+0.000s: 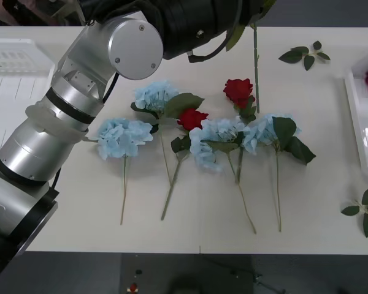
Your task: Put the red flowers into the right box and the blue flowers into the left box
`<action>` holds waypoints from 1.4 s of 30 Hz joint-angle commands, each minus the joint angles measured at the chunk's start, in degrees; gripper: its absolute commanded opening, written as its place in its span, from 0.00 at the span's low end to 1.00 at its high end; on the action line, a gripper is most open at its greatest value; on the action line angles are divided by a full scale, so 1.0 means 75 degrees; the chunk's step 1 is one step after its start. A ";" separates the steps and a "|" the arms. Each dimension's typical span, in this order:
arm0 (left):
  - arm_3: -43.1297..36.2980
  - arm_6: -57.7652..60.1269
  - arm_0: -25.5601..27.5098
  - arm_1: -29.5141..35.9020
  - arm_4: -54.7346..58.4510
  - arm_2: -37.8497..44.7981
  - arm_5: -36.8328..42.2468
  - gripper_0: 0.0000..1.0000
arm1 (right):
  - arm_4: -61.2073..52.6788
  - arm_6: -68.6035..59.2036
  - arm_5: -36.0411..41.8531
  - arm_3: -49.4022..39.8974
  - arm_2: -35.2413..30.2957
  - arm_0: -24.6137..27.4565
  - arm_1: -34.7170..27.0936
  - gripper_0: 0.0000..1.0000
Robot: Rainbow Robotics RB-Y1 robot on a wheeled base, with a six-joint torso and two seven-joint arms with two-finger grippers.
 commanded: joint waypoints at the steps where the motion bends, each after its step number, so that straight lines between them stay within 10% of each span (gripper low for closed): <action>1: -0.0154 0.0290 -0.0379 -0.0011 0.0012 0.0022 -0.0076 0.00 | -0.0582 0.0223 -0.0079 -0.0008 -0.0153 0.0045 -0.0241 0.70; 11: -0.0154 0.0290 -0.0379 -0.0011 0.0012 0.0022 -0.0076 0.00 | -0.5433 0.1875 0.0237 -0.3911 -0.0493 0.1897 -0.2034 0.72; 22: -0.0154 0.0290 -0.0379 -0.0011 0.0012 0.0022 -0.0076 0.00 | -0.9828 0.3574 -0.0126 -0.8598 -0.3961 0.5401 -0.2338 0.74; 42: -0.0154 0.0290 -0.0379 -0.0011 0.0012 0.0022 -0.0076 0.00 | -0.9816 0.6305 0.2042 -0.9958 -0.4430 0.4979 0.0146 0.75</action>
